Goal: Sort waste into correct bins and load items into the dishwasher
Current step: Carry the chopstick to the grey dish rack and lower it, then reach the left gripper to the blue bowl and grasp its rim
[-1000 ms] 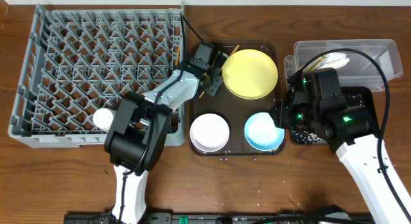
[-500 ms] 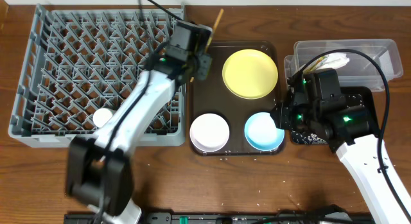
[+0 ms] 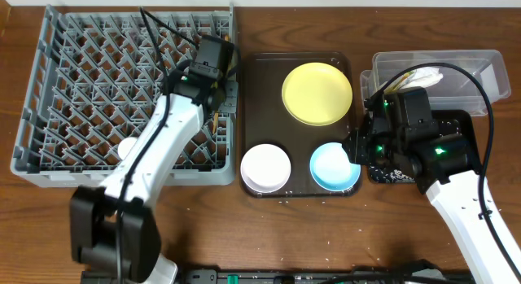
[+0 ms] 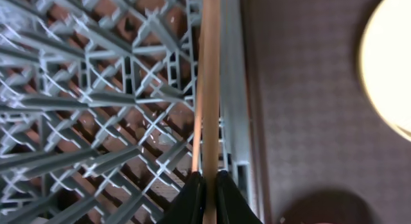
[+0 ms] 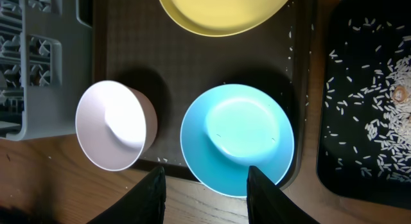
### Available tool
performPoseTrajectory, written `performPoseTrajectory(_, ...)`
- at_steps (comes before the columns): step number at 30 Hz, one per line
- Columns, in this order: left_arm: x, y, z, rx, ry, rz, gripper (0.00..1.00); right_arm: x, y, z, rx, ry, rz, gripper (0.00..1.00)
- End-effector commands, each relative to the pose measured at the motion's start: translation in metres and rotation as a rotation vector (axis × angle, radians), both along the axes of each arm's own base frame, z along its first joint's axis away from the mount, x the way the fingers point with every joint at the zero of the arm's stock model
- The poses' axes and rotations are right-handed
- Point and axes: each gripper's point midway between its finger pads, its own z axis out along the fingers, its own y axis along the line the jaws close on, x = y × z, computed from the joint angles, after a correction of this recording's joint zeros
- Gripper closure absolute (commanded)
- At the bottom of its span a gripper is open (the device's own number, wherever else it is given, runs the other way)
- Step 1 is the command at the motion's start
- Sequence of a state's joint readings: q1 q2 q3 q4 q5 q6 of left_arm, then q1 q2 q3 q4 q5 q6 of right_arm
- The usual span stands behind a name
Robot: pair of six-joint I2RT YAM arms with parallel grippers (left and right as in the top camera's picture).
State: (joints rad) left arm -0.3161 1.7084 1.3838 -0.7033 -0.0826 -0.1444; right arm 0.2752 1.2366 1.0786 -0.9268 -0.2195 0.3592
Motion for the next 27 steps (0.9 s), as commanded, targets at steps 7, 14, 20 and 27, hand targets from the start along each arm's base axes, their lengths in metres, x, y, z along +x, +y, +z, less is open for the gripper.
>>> performPoseTrajectory(7, 0.009, 0.008, -0.037, 0.018, 0.055, 0.055, 0.92, 0.001, -0.001, 0.001, -0.003, -0.003, -0.005, 0.62)
performPoseTrajectory(14, 0.011, 0.007, -0.025, 0.009, 0.028, 0.055, 0.85, 0.001, -0.001, 0.001, -0.003, -0.003, -0.005, 0.62)
performPoseTrajectory(20, 0.014, 0.004, 0.019, -0.035, -0.073, 0.048, 0.83, 0.0, -0.001, 0.001, -0.004, 0.0, -0.005, 0.62)
performPoseTrajectory(27, -0.024, -0.063, 0.068, -0.328, -0.072, -0.167, 0.63, -0.002, -0.001, 0.0, -0.007, 0.008, -0.004, 0.56)
